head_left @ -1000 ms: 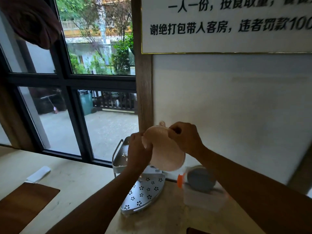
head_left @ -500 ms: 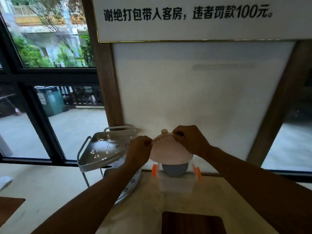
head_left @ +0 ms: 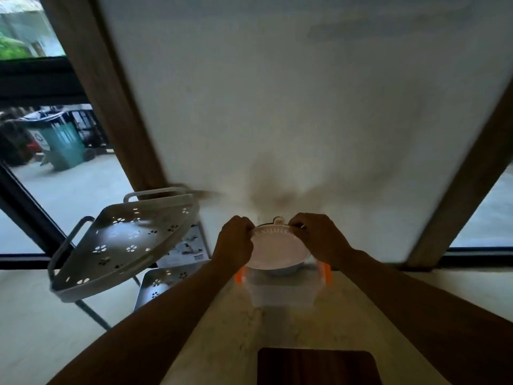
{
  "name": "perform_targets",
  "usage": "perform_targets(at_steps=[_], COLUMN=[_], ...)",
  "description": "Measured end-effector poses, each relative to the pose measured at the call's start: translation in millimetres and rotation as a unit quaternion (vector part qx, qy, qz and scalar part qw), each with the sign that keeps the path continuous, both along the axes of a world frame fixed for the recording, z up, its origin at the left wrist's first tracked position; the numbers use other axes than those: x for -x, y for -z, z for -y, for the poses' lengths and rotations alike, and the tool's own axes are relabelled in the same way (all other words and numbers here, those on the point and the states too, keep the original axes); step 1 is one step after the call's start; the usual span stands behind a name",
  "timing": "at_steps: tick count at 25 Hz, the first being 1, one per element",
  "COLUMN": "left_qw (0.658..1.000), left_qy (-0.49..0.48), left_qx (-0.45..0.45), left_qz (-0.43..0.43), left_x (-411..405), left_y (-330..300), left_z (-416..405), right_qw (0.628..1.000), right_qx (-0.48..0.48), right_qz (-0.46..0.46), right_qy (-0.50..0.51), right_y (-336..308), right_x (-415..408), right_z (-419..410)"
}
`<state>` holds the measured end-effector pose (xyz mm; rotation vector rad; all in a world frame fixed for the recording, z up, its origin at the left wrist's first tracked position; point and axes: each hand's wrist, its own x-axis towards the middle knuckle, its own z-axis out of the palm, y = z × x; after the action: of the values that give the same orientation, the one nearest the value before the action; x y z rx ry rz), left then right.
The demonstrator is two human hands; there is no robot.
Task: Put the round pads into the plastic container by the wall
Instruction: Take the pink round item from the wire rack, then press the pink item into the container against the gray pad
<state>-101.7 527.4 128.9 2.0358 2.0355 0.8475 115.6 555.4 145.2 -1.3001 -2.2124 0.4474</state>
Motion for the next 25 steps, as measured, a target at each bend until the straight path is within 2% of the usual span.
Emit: perform_targets(at_steps=[5,12,19,25], left_qw=[1.000,1.000,0.999,0.998], left_qy=[0.001,-0.009,0.000,0.032], left_qx=[0.021,0.015,-0.033,-0.031], left_qz=[-0.009,-0.023,0.007,0.038], left_x=[-8.1,-13.6,-16.1,-14.3], left_y=[47.1,99.2,114.0,127.8], left_z=[-29.0,-64.3,-81.0,-72.8], right_qw=[1.000,1.000,0.999,0.998], right_qx=[0.022,0.000,-0.008,0.000], right_qz=[0.004,0.002,-0.018,0.047], right_qy=[0.012,0.030,0.040,0.046], right_y=[55.2,114.4,129.8,135.4], right_x=[-6.9,-7.0,-6.8,-5.3], right_z=[-29.2,-64.0,-68.1,-72.6])
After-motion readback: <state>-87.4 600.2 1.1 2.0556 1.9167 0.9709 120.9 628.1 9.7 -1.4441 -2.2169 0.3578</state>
